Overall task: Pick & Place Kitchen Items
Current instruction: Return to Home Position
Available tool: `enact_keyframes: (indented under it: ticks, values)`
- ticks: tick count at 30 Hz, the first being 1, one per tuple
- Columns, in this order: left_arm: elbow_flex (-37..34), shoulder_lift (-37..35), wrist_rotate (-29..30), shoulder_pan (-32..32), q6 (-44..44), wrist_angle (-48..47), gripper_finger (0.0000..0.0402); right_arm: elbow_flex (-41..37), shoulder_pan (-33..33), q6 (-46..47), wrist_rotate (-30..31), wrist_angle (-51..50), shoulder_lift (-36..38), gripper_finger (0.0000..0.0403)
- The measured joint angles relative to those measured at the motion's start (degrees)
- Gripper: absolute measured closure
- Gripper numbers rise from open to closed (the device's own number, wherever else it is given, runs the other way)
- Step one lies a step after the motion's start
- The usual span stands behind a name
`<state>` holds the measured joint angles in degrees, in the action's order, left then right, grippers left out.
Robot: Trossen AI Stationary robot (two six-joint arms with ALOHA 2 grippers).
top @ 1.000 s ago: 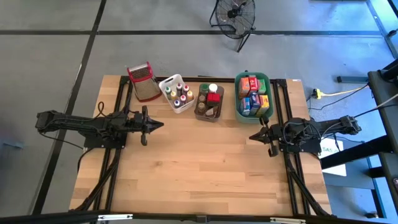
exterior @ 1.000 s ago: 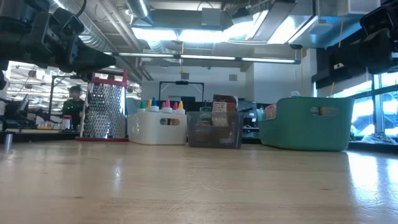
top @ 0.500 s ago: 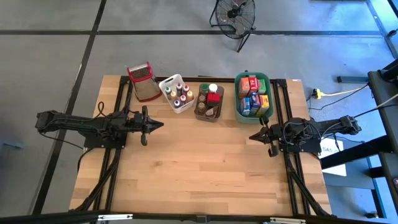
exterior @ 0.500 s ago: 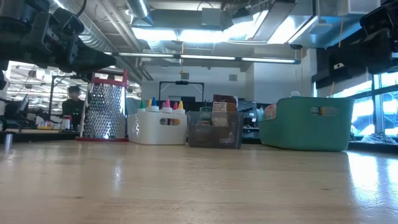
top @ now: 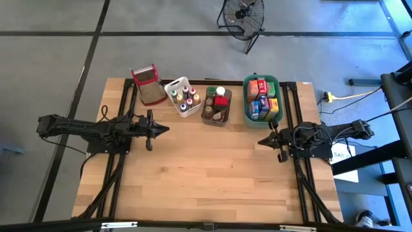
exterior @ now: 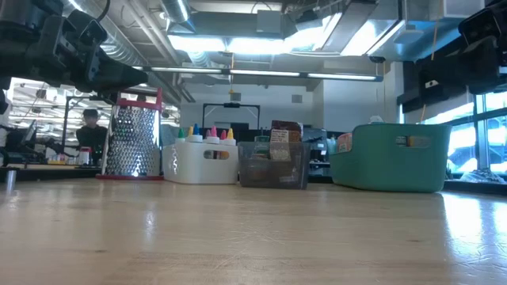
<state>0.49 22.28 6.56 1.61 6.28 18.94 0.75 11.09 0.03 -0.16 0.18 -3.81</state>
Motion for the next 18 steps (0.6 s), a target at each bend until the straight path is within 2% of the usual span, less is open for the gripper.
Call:
enact_keyframes:
  ticks: [18]
  values:
    - [0.0, 0.0, 0.0, 0.0, 0.0, 0.0, 0.0395, 0.0, 0.0, 0.0, 0.1, 0.0, 0.0, 0.0399]
